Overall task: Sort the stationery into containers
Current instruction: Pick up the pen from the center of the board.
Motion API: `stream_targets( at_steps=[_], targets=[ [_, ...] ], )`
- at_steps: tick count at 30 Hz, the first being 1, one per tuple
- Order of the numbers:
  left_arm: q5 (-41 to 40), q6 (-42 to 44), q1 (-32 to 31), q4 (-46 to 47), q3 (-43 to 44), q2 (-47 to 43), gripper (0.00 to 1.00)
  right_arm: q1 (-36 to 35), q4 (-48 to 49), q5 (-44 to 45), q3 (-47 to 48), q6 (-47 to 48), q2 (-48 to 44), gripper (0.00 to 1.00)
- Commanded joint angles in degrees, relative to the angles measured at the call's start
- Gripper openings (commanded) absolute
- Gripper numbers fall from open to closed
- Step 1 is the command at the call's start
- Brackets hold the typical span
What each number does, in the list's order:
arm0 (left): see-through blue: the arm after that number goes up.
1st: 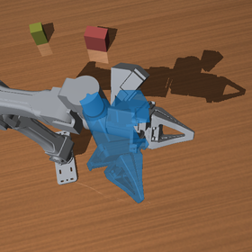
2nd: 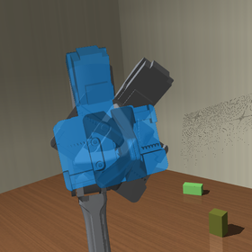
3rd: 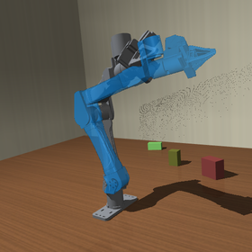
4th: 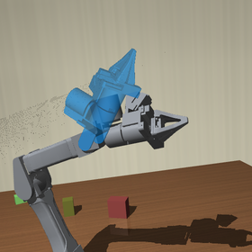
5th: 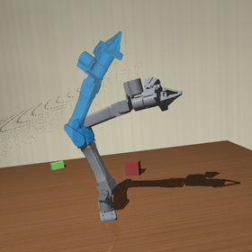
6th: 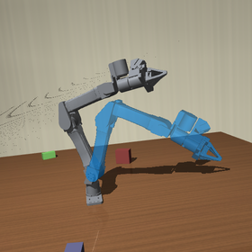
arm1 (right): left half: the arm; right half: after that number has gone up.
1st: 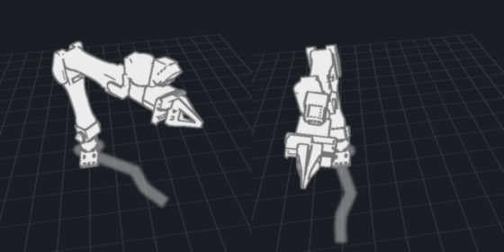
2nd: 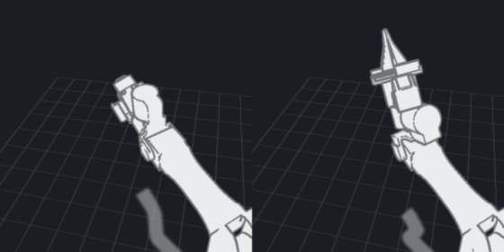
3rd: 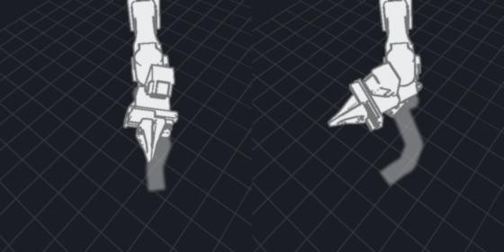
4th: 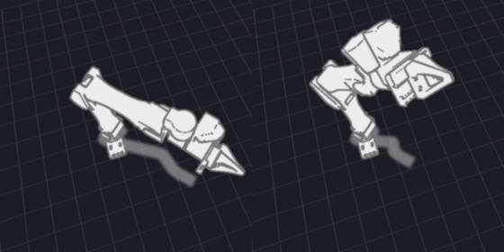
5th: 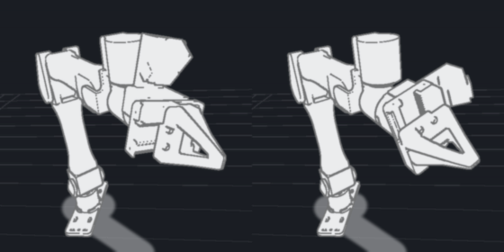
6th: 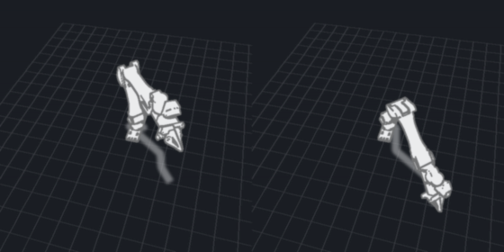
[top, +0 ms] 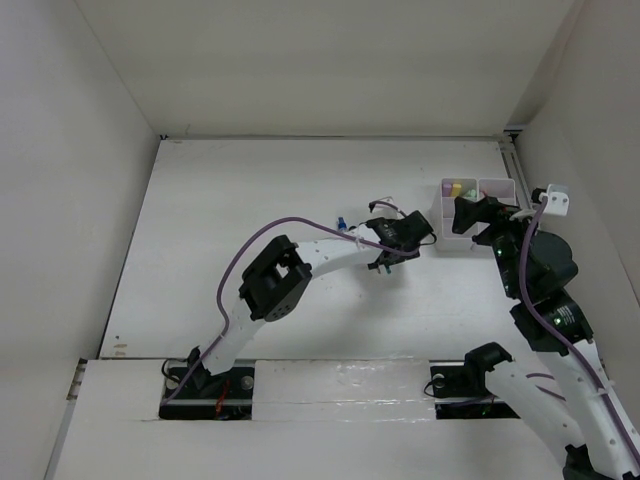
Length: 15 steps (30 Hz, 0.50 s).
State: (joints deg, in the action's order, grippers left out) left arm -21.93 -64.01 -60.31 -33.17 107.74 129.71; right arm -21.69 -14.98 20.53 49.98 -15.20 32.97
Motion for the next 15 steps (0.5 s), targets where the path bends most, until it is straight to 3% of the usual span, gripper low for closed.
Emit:
stream_targets(
  at_steps=[1,15],
  targets=[
    [-2.1,-1.1,0.0,-1.7,1.2,-0.7,0.72,-0.5,2.1,-1.8,0.2,0.4,0.0,0.96],
    [0.0,2.0,1.1,-0.1,4.0,1.1,0.68,-0.5,2.7,-3.5,0.2,1.0,0.5,0.96]
  ],
)
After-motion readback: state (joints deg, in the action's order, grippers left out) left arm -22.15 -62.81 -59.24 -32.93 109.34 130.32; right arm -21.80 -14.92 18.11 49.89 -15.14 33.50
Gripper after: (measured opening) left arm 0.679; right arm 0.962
